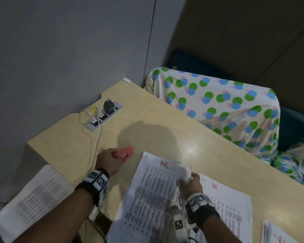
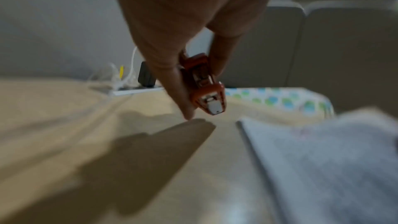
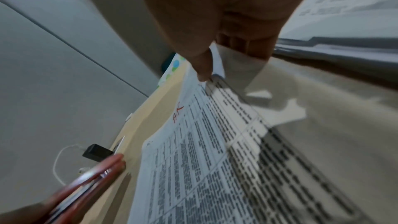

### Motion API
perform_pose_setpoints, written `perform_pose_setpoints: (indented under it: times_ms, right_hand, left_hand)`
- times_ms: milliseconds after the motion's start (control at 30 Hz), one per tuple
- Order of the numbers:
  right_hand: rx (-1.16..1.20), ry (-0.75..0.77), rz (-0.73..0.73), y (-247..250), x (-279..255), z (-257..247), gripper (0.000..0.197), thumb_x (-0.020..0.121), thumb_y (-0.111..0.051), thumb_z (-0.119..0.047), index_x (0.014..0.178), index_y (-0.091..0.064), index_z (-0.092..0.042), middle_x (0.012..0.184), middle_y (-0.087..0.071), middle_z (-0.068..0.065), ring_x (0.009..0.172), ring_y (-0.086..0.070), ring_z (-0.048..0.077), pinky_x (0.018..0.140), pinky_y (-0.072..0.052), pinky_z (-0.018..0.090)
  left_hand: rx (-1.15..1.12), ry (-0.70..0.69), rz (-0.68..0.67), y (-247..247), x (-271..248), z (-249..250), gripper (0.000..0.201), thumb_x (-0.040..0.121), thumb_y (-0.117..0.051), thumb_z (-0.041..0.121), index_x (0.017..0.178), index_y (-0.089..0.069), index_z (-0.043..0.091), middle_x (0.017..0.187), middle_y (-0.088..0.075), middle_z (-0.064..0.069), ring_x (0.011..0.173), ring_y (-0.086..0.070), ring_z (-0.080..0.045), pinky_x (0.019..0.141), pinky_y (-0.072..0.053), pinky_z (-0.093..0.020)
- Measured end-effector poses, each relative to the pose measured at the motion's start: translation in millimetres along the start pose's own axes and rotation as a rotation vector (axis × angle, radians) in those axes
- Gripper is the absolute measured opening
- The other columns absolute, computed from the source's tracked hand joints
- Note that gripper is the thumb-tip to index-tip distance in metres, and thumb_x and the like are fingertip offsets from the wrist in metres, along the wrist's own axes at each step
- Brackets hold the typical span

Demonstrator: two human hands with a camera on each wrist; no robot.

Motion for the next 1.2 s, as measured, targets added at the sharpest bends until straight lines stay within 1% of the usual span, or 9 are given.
perform_pose_setpoints:
  times_ms: [200,267,367,467,567,700,867,1033,1200]
  right_hand:
    - [-0.041,0.162,0.052,24,-21,-24,0.084,0.090,-0.066,-0.025,0.153,-0.014,-0.006,0.151,-0.041,0.018,0.135,-0.044,0.035,0.112,-0.038,0.046]
    - [0.078,0.314,0.001,22,-40,-48,0.084,0.091,-0.061,-0.041,0.153,-0.016,-0.008,0.149,-0.045,0.016,0.132,-0.048,0.032,0.111,-0.039,0.044]
    - [0.467,0.242,-0.309,-4,-57,-77,0.101,0.070,-0.052,-0.078,0.140,-0.041,-0.006,0.126,-0.065,0.019,0.105,-0.067,0.031,0.088,-0.056,0.046]
    - [0.708,0.072,-0.274,-7,-50,-85,0.071,0.082,-0.061,-0.060,0.107,-0.062,0.006,0.094,-0.072,0.024,0.074,-0.071,0.036,0.057,-0.056,0.035]
    - [0.591,-0.065,-0.229,-1,-43,-70,0.042,0.087,-0.065,-0.031,0.101,-0.063,0.008,0.080,-0.065,0.017,0.050,-0.058,0.022,0.045,-0.044,0.027]
    - [0.316,-0.196,-0.154,10,-39,-32,0.033,0.083,-0.067,-0.033,0.097,-0.061,-0.004,0.087,-0.072,0.016,0.063,-0.066,0.028,0.053,-0.054,0.031]
    - [0.111,-0.189,-0.116,11,-31,-10,0.047,0.075,-0.069,-0.045,0.096,-0.064,-0.003,0.092,-0.074,0.017,0.081,-0.072,0.033,0.081,-0.060,0.048]
    - [0.072,-0.173,-0.132,11,-37,-15,0.031,0.082,-0.065,-0.034,0.093,-0.064,-0.005,0.092,-0.073,0.017,0.081,-0.071,0.033,0.078,-0.061,0.044]
    - [0.095,-0.158,-0.098,14,-29,-5,0.022,0.077,-0.070,-0.027,0.091,-0.068,-0.009,0.082,-0.075,0.013,0.077,-0.073,0.032,0.077,-0.062,0.047]
  left_hand:
    - [-0.285,-0.029,-0.142,-44,-30,22,0.030,0.083,-0.065,0.015,0.112,-0.062,0.020,0.106,-0.068,-0.002,0.090,-0.066,-0.017,0.077,-0.059,-0.039]
    - [-0.311,-0.093,-0.192,-61,-49,42,0.034,0.083,-0.065,0.014,0.116,-0.060,0.019,0.106,-0.065,0.003,0.091,-0.065,-0.015,0.076,-0.059,-0.034]
    - [-0.308,-0.184,-0.269,-90,-76,69,0.036,0.083,-0.066,0.014,0.118,-0.060,0.020,0.107,-0.066,0.005,0.095,-0.064,-0.012,0.080,-0.057,-0.031]
    - [-0.324,-0.235,-0.455,-116,-89,81,0.038,0.081,-0.069,0.020,0.118,-0.060,0.020,0.107,-0.068,0.002,0.097,-0.064,-0.013,0.082,-0.058,-0.033]
    - [-0.219,-0.282,-0.472,-121,-75,72,0.037,0.080,-0.068,0.032,0.115,-0.060,0.022,0.105,-0.066,0.006,0.098,-0.061,-0.009,0.086,-0.053,-0.031]
    - [0.208,-0.039,-0.097,-97,-15,23,0.047,0.085,-0.060,0.029,0.126,-0.048,0.012,0.125,-0.049,-0.014,0.116,-0.046,-0.032,0.100,-0.038,-0.041]
    - [0.483,0.090,-0.227,-106,13,-12,0.053,0.078,-0.054,0.052,0.118,-0.052,0.018,0.124,-0.053,-0.012,0.112,-0.053,-0.034,0.099,-0.042,-0.043]
    - [0.317,0.089,-0.270,-117,13,-8,0.051,0.075,-0.050,0.060,0.105,-0.056,0.018,0.102,-0.068,-0.005,0.088,-0.065,-0.028,0.082,-0.053,-0.037]
    - [0.274,0.026,-0.288,-115,7,1,0.043,0.087,-0.036,0.051,0.105,-0.058,0.020,0.107,-0.066,-0.008,0.092,-0.063,-0.029,0.087,-0.051,-0.040]
Point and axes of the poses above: each hand's wrist, its own x-axis towards the middle knuckle, its own y-axis out of the back of the hand, z = x × y, the point moved 7 cm from there along x, towards the middle knuckle
